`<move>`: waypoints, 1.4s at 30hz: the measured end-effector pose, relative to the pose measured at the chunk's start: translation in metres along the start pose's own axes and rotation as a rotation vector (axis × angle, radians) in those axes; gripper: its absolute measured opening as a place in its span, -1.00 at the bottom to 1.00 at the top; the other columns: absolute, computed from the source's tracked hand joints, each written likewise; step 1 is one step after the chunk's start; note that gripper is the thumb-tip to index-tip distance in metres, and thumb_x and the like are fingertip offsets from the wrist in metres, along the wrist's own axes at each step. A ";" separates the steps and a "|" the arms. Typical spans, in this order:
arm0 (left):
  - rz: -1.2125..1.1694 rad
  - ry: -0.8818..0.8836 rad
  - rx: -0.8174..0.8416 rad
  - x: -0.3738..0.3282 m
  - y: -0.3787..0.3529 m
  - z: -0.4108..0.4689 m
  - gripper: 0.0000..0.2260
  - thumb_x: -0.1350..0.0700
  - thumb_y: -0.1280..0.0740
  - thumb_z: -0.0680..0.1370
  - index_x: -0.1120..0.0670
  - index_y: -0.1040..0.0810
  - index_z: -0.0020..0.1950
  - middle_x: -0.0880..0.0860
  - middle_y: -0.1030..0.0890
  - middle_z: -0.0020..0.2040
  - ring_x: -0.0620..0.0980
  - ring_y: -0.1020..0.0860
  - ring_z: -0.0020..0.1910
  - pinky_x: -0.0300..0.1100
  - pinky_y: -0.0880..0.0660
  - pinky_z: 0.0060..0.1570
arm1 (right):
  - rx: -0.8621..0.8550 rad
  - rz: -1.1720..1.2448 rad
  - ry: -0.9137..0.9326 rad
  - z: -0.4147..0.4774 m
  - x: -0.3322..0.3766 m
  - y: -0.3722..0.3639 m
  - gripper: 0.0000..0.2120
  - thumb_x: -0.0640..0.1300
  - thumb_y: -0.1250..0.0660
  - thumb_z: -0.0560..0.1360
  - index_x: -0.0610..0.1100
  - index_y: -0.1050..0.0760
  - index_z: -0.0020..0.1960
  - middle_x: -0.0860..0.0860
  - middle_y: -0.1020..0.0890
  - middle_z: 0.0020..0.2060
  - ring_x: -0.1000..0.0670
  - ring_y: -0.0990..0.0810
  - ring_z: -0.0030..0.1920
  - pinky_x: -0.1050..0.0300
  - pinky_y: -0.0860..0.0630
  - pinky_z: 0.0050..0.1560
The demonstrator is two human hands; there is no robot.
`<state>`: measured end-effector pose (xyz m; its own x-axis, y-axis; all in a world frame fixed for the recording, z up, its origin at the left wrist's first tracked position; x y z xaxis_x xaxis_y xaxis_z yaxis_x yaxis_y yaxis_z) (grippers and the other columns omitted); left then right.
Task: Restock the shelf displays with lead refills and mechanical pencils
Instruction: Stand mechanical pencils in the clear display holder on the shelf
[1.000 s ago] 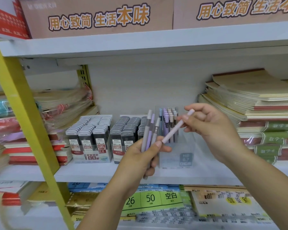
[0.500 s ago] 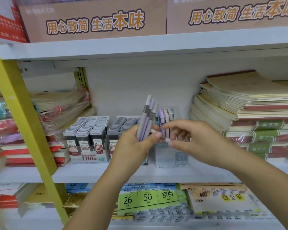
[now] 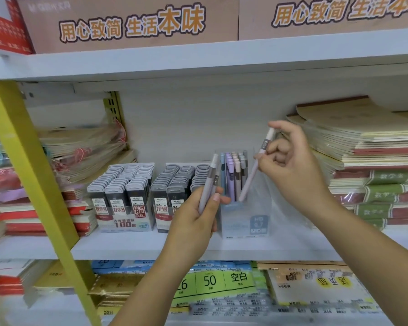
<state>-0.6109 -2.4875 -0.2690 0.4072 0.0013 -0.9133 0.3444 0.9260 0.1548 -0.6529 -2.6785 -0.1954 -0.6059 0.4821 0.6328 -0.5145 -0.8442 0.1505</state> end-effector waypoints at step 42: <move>-0.149 0.117 0.209 -0.002 -0.001 -0.004 -0.76 0.04 -0.22 0.67 0.12 -0.62 0.15 -0.17 -0.55 -0.47 -0.20 -0.27 -0.54 -0.37 -0.24 -0.53 | -0.071 0.314 -0.280 -0.015 0.018 0.007 -0.81 -0.32 -0.33 0.52 -0.10 -0.51 0.08 -0.09 -0.71 -0.16 -0.06 -0.70 -0.15 0.16 -0.62 -0.24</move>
<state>-0.6158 -2.4869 -0.2686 0.2424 -0.0742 -0.9673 0.5649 0.8214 0.0785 -0.6765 -2.6721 -0.1940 -0.5571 0.1136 0.8226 -0.3774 -0.9170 -0.1290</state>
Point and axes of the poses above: each hand's wrist, its own z-axis towards the middle knuckle, its own y-axis out of the back of the hand, x = y × z, the point moved 3 cm from there along z, towards the middle knuckle
